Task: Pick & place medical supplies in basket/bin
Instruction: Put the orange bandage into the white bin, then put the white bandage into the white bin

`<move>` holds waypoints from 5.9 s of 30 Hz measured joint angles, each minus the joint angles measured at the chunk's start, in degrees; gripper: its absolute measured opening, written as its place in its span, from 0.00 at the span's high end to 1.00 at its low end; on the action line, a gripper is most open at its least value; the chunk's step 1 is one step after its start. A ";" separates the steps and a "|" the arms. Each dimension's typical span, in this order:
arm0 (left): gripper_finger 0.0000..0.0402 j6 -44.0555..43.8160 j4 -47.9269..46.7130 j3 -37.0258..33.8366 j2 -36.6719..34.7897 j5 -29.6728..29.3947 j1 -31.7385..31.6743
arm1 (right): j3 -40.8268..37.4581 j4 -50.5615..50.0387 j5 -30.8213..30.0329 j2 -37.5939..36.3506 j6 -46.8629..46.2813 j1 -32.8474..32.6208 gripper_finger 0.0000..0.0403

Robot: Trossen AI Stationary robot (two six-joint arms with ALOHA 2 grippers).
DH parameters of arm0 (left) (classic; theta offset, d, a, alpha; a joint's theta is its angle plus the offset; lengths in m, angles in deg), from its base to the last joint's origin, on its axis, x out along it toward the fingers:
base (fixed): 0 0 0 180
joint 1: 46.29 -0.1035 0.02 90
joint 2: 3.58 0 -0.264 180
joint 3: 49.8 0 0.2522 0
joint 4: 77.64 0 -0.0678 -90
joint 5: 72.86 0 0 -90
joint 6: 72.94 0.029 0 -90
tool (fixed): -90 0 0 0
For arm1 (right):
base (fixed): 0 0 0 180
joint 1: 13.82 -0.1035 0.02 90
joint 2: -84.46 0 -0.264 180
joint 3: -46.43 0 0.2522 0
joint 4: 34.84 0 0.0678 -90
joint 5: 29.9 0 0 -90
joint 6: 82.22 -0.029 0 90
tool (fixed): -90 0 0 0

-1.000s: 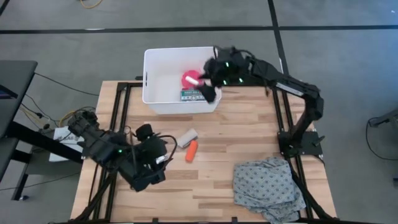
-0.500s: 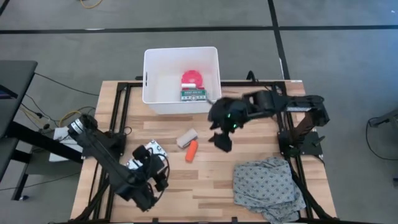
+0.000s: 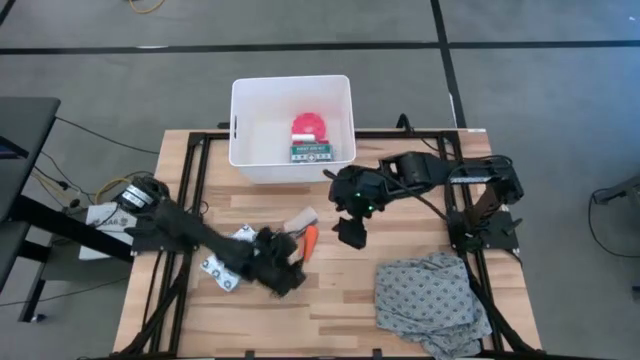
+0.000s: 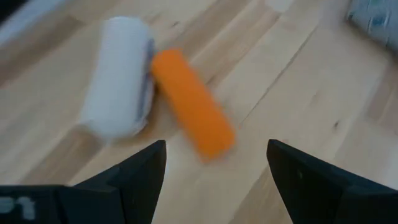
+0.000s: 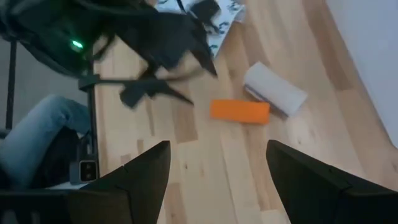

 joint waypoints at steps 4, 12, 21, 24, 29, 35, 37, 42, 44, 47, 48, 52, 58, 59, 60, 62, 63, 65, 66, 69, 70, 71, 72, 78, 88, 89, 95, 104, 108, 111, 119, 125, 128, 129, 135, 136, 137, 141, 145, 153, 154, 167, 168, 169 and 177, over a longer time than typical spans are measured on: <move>0.33 5.34 13.23 -3.42 0.00 3.15 -7.23 | 0.00 -0.32 0.00 0.02 0.14 1.65 0.36; 0.33 5.02 14.53 -6.55 -0.02 8.48 -12.21 | 0.00 -3.49 -0.31 0.02 2.97 3.68 0.36; 0.33 4.94 24.24 -6.70 7.79 11.55 -10.64 | 0.00 -3.47 -0.74 0.02 4.33 5.39 0.36; 0.33 4.49 24.78 -5.36 11.55 11.57 -11.06 | 0.00 -3.48 -0.67 0.02 4.21 5.62 0.36; 0.38 6.86 21.85 -2.33 15.90 9.99 -11.63 | 0.00 -3.51 -0.66 0.02 4.07 5.52 0.36; 0.70 14.48 14.29 3.10 16.18 9.42 -11.05 | 0.00 -3.48 -0.66 0.02 4.13 5.52 0.36; 0.82 17.41 9.54 6.12 16.09 9.67 -10.78 | 0.01 -3.50 -0.66 0.02 4.48 5.52 0.36; 0.86 24.99 -8.73 19.22 14.75 1.78 -11.28 | 0.00 -4.29 -0.68 0.02 7.36 5.51 0.36; 0.86 25.31 -19.53 25.61 14.71 -2.97 -12.33 | 0.00 -5.27 -1.41 0.02 7.48 5.52 0.36; 0.84 25.40 -34.68 35.83 14.61 -9.68 -13.97 | 0.00 -8.50 -3.73 -0.42 7.48 5.16 0.36; 0.83 25.19 -39.69 39.17 14.54 -11.78 -14.49 | 0.01 -9.61 -4.71 -0.82 7.41 5.06 0.36; 0.82 25.42 -53.20 49.35 14.51 -17.55 -17.62 | 0.26 -15.70 -14.20 -4.27 7.03 4.80 0.36; 0.85 31.65 -56.91 54.58 11.17 -20.58 -28.76 | -0.34 -17.30 -19.24 -9.76 6.57 4.28 0.36; 0.85 32.39 -56.91 54.58 11.10 -19.72 -31.38 | -0.20 -16.90 -19.23 -10.25 6.42 3.98 0.36; 0.85 32.91 -56.86 54.59 10.90 -18.87 -34.03 | -0.22 -17.28 -19.21 -10.82 6.17 3.74 0.36; 0.83 34.01 -56.85 54.73 10.58 -15.51 -39.96 | -0.30 -17.35 -19.21 -11.40 6.08 3.41 0.36; 0.83 34.68 -56.60 54.63 10.65 -12.71 -42.82 | -0.28 -17.35 -19.24 -11.48 6.07 3.27 0.36; 0.83 36.61 -54.15 53.42 11.58 -5.55 -48.25 | -0.31 -17.80 -19.36 -11.65 6.01 3.36 0.36; 0.82 37.85 -52.98 52.75 12.33 -1.76 -50.56 | -0.31 -17.78 -19.72 -11.56 6.03 3.31 0.36; 0.82 41.15 -49.72 50.24 13.37 4.11 -55.46 | -0.31 -18.36 -20.58 -11.17 6.03 3.27 0.36; 0.82 42.21 -48.70 49.28 13.23 4.61 -56.55 | -0.31 -18.71 -20.79 -10.76 6.03 3.27 0.36; 0.81 43.64 -47.66 48.35 13.11 4.91 -57.41 | -0.28 -18.98 -20.82 -10.39 6.04 3.27 0.36; 0.80 45.10 -46.84 47.67 13.09 5.16 -58.19 | -0.31 -19.48 -20.82 -10.11 6.03 3.29 0.36; 0.69 50.37 -46.74 46.77 13.18 6.24 -59.69 | -0.33 -21.03 -20.93 -8.85 6.02 3.27 0.36; 0.52 54.39 -46.78 46.73 13.18 14.40 -59.86 | -0.29 -19.71 -21.23 -6.22 4.40 3.27 0.36; 0.51 54.68 -46.82 46.73 13.18 16.61 -59.98 | -0.20 -19.58 -21.12 -5.72 4.04 3.27 0.36; 0.51 53.16 -55.14 50.88 12.76 9.47 -58.49 | -0.33 -20.41 -20.16 -3.34 3.93 3.12 0.36; 0.52 49.60 -60.26 61.19 8.00 5.85 -50.97 | -0.31 -17.85 -20.12 1.43 3.99 3.09 0.36; 0.52 49.37 -60.32 63.01 4.78 4.12 -45.71 | -0.31 -16.17 -20.03 4.91 4.02 2.31 0.36; 0.52 47.63 -60.49 63.06 0.98 3.35 -41.84 | -0.31 -17.38 -20.09 8.40 6.17 1.35 0.36; 0.52 41.82 -60.47 63.08 -5.72 1.77 -33.45 | -0.31 -12.06 -22.33 18.73 13.56 -0.24 0.36; 0.52 41.16 -60.44 63.07 -6.74 1.69 -29.66 | -0.31 -1.83 -24.32 24.85 27.00 -0.90 0.36; 0.52 41.48 -60.44 63.06 -6.73 1.71 -28.38 | -0.28 3.53 -26.17 26.81 32.29 -0.43 0.36; 0.52 41.86 -60.43 63.01 -6.69 1.74 -28.11 | -0.26 4.82 -25.57 27.38 35.03 -0.17 0.36; 0.52 42.91 -60.39 60.78 -6.26 1.19 -27.18 | -0.22 13.39 -21.54 31.29 48.68 0.57 0.36; 0.52 42.93 -60.47 60.41 -6.30 0.95 -27.14 | -0.22 13.74 -21.40 32.13 49.80 0.77 0.36; 0.52 42.95 -60.38 59.86 -6.34 0.81 -27.12 | -0.24 14.10 -21.24 32.92 50.62 1.29 0.36; 0.52 43.01 -60.42 57.56 -6.29 0.85 -27.12 | -0.20 15.73 -21.79 34.90 51.04 3.40 0.36; 0.52 44.11 -60.44 55.91 -6.29 0.81 -27.12 | -0.31 16.88 -21.63 35.06 51.04 5.33 0.36; 0.52 43.70 -60.44 54.29 -6.29 0.85 -27.12 | -0.22 23.04 -21.56 34.32 40.46 8.95 0.36; 0.52 43.57 -60.43 54.29 -6.29 0.88 -27.14 | -0.22 23.87 -21.59 34.68 38.23 9.39 0.36; 0.52 42.25 -60.42 54.29 -6.29 2.43 -27.14 | -0.28 28.68 -20.17 35.01 31.94 14.18 0.36; 0.52 41.98 -60.44 54.29 -6.29 2.43 -27.14 | -0.28 28.73 -18.92 35.01 32.13 14.41 0.36; 0.52 41.76 -60.43 54.29 -6.29 2.43 -27.14 | -0.28 28.73 -17.32 35.01 31.92 14.61 0.36; 0.52 41.57 -60.44 54.29 -6.29 2.47 -27.17 | -0.26 27.24 -12.87 34.97 29.51 13.21 0.36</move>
